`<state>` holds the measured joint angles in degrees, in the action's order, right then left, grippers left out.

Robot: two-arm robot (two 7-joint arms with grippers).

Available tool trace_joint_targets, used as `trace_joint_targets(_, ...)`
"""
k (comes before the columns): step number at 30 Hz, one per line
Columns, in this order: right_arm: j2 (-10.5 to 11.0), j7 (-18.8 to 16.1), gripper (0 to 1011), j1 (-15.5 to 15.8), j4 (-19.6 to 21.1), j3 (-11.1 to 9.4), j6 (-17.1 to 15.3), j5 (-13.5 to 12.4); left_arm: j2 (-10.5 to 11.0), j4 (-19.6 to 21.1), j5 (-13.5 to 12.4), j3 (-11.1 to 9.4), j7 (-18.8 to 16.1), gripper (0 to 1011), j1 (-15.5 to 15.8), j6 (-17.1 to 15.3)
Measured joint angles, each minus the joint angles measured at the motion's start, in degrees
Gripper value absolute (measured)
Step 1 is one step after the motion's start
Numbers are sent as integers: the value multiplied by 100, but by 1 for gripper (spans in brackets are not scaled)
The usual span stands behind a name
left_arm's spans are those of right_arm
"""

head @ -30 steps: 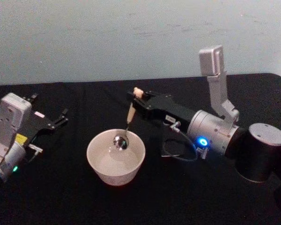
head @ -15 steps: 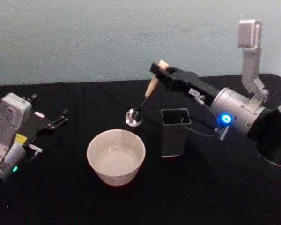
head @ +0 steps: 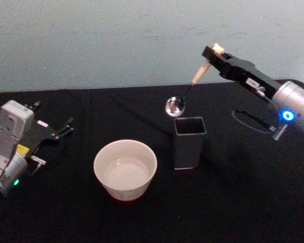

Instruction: Pick up the stirring spoon with one hand, stir inside the cup, then place it back in its original position.

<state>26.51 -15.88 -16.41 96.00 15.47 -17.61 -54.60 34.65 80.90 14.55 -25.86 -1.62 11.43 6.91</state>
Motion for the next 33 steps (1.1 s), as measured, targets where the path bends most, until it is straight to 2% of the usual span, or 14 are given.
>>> trace_joint_targets(6,275,-45,223,201,115,-122,164,-69,0,0,0,0,0,1002,0,0)
trace_joint_targets(15,581,-127,223,397,153,-112,346,-82,0,0,0,0,0,1001,0,0)
trace_joint_targets(26,637,-127,223,338,-109,192,578,4,0,0,0,0,0,1001,0,0)
trace_joint_targets(33,566,-94,223,219,-360,455,727,229,0,0,0,0,0,1001,0,0)
